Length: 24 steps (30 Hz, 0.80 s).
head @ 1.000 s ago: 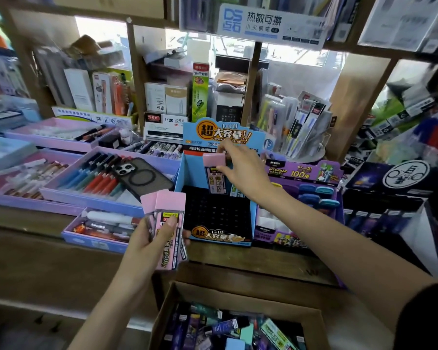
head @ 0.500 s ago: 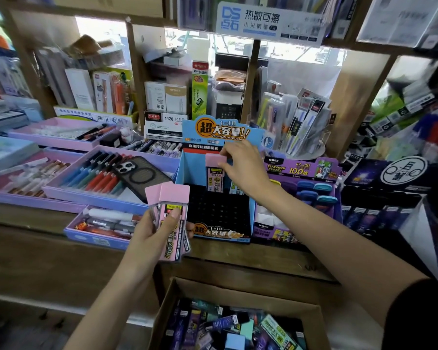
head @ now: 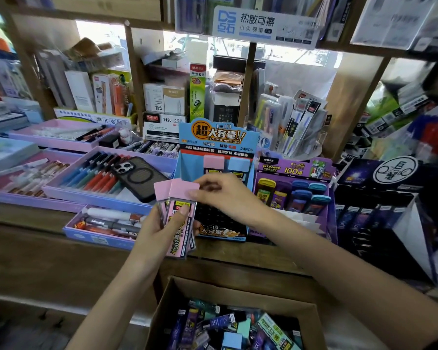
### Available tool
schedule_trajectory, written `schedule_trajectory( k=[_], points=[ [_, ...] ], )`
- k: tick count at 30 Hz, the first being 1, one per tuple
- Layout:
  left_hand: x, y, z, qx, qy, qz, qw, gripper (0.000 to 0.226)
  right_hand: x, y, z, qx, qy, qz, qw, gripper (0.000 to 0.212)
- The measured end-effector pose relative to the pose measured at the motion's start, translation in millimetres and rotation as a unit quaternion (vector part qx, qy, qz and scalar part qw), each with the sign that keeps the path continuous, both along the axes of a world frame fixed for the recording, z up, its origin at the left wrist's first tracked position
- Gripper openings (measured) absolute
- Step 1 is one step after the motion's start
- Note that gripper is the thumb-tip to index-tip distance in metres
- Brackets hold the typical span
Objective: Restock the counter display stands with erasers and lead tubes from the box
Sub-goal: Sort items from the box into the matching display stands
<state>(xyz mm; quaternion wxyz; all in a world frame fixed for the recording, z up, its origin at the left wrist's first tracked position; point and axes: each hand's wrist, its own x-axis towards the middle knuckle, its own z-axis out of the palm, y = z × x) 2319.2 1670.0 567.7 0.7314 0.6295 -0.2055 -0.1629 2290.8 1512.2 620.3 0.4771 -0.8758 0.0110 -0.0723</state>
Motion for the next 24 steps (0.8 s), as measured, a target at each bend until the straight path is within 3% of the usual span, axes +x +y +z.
schedule_trajectory(
  k=[5, 11, 14, 21, 24],
  points=[
    [-1, 2, -1, 0.012, -0.003, 0.001, 1.0, 0.034, -9, -2, 0, 0.106, 0.027, -0.005, 0.994, 0.018],
    [1, 13, -6, 0.008, -0.001, 0.021, 1.0, 0.024, -4, -41, 41, 0.094, -0.083, -0.082, 0.989, 0.009],
    [3, 18, -8, 0.019, -0.006, 0.024, 1.0, 0.016, 5, -52, 43, 0.053, -0.091, -0.106, 0.989, 0.015],
    [0, 25, -9, 0.042, -0.027, 0.011, 0.999, 0.018, 33, -54, 10, -0.182, -0.106, -0.164, 0.964, 0.011],
    [0, 27, -10, 0.042, -0.025, 0.008, 0.999, 0.02, 39, -53, 4, -0.194, -0.109, -0.153, 0.963, 0.015]
  ],
)
